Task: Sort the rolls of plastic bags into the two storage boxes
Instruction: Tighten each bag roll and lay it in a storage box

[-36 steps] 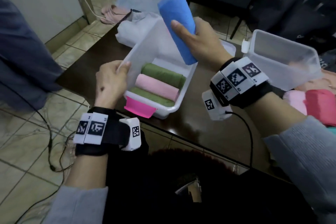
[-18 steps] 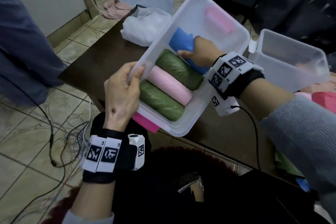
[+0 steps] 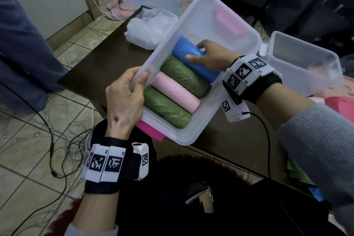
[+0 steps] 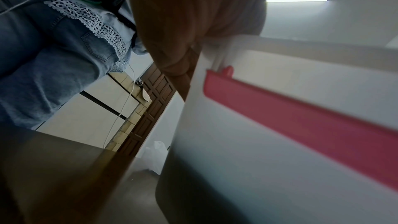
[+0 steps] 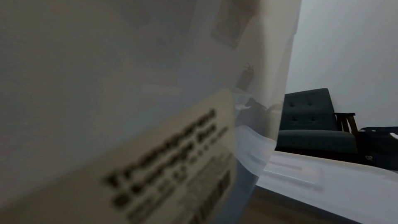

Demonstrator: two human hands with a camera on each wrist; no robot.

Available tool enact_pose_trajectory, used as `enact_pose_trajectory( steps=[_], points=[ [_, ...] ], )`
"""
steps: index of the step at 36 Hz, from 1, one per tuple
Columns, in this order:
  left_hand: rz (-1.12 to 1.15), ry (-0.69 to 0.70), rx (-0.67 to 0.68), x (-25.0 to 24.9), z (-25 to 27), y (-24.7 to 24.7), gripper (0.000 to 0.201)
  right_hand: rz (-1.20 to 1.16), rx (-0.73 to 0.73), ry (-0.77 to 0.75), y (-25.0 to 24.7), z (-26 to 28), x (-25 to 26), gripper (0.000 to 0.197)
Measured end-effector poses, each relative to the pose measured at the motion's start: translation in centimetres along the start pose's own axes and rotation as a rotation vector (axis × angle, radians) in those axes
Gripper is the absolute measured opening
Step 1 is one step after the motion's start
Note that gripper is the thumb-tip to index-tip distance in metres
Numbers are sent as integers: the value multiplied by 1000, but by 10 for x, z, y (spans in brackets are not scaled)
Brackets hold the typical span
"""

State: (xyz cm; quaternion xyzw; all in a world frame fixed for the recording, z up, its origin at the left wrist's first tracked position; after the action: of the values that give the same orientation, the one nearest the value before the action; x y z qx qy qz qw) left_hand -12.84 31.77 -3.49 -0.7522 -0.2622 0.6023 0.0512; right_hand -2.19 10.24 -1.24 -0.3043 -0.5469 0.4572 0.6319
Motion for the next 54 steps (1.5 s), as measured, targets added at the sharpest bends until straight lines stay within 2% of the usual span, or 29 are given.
enact_pose_trajectory(
  steps=[3,7,12,15,17,21,23,25,27,28,30,32,33,35,38,40,42,45,49,54],
  points=[
    [-3,7,-3,-1,0,1,27,-83,-63,1,-3,1,-3,56],
    [-16,27,-1,-2,0,2,27,-48,7,-3,-1,3,-4,49],
    [-25,16,5,-1,-3,2,25,58,73,47,5,6,2,56],
    [-21,7,-1,1,-5,2,25,55,23,85,12,8,8,60],
    [-22,4,-5,1,-5,2,25,9,11,61,19,10,14,60],
    [-31,-1,-18,2,-5,1,26,18,86,33,30,8,17,59],
    [-42,-13,-19,3,-6,1,27,3,58,-2,30,7,17,61],
    [-48,-24,-6,2,-7,2,27,-15,-121,-132,22,10,23,59],
    [-64,-26,3,1,-9,4,28,20,-426,-253,7,21,31,51],
    [-75,-28,3,0,-10,5,29,68,-583,-254,-1,29,33,50],
    [-91,-44,0,-1,-12,6,29,117,-841,-123,-12,49,29,62],
    [-92,-69,-3,1,-13,6,30,-42,-944,75,-15,67,14,68],
    [-94,-83,-4,2,-14,6,30,-218,-921,166,-12,70,4,65],
    [-94,-101,17,3,-17,7,31,-634,-768,316,2,71,-15,55],
    [-122,-121,58,2,-23,10,32,-1258,-566,423,28,61,-27,28],
    [-144,-137,79,0,-27,13,33,-1478,-473,437,38,55,-28,32],
    [-155,-153,97,-2,-30,16,34,-1518,-424,427,41,53,-31,31],
    [-170,-159,125,-2,-34,20,33,-1525,-378,392,39,53,-35,18],
    [-223,-184,154,-2,-39,25,34,-1542,-346,420,41,53,-41,27],
    [-241,-227,198,1,-42,28,33,-1507,-322,434,38,56,-42,28]
  ],
)
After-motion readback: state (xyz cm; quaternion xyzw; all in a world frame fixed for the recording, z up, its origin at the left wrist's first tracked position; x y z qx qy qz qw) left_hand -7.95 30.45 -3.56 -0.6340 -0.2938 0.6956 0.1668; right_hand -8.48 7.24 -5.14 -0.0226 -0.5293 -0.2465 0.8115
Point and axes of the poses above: each hand's wrist, its own z-axis away from the middle knuckle, its own y-axis out of the palm, x = y × z, the point moved 5 cm from there along -z, towards the middle knuckle, and after that the axes turned 4 degrees about -y, right-handed, at the moved point
